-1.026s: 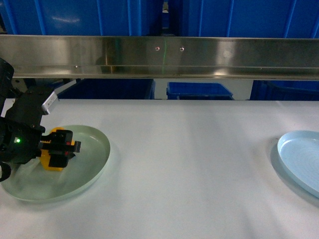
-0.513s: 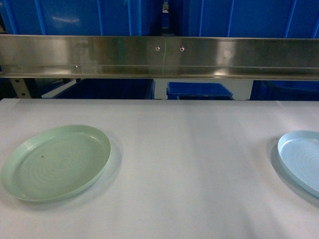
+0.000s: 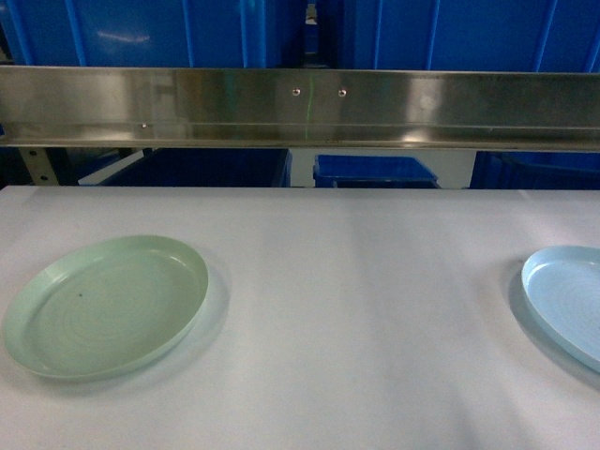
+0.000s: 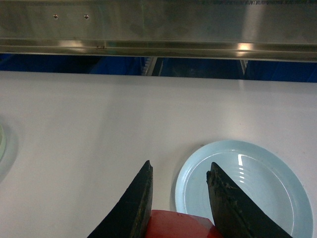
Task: Sort and place red and yellow blocks in left bins
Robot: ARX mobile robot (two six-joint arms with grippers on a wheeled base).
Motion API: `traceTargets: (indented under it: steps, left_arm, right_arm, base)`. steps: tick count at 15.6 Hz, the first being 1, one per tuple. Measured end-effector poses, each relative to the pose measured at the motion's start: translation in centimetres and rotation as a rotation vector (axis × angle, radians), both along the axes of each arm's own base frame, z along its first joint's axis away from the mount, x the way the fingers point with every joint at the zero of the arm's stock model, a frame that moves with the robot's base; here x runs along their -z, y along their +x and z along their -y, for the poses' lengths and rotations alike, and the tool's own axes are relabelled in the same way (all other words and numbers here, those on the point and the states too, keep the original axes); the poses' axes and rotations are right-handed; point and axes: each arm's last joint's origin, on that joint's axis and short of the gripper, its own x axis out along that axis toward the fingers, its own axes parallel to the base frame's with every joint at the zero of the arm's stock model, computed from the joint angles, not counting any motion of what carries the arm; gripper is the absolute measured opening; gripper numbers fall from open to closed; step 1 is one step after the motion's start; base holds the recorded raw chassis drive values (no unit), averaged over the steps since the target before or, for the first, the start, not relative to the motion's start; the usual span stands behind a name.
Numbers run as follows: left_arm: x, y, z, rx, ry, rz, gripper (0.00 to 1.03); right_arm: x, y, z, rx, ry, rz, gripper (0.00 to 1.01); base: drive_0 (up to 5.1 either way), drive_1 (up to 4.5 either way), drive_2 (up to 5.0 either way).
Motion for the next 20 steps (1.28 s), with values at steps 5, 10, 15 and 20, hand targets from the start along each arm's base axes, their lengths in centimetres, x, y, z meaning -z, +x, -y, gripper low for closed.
traceTargets:
  steps: [5, 10, 15, 20]
  left_arm:
    - [0.3, -0.4, 0.5, 0.014, -0.003, -0.046, 0.29]
    - [-0.1, -0.3, 1.7, 0.089, -0.001, 0.079, 0.28]
    - [0.1, -0.2, 1.7, 0.088, -0.001, 0.073, 0.28]
    - [0.2, -0.1, 1.7, 0.088, -0.001, 0.066, 0.28]
  right_arm:
    - [0.0, 0.0, 0.0, 0.000, 0.000, 0.000, 0.28]
    - [0.0, 0.0, 0.0, 0.000, 0.000, 0.000, 0.28]
    - [0.0, 0.0, 0.0, 0.000, 0.000, 0.000, 0.28]
    - [0.1, 0.0, 0.0, 0.000, 0.000, -0.002, 0.28]
  base:
    - [0.0, 0.00, 0.0]
    - [0.0, 0.00, 0.0]
    - [0.0, 0.00, 0.0]
    - [0.0, -1.72, 1.7]
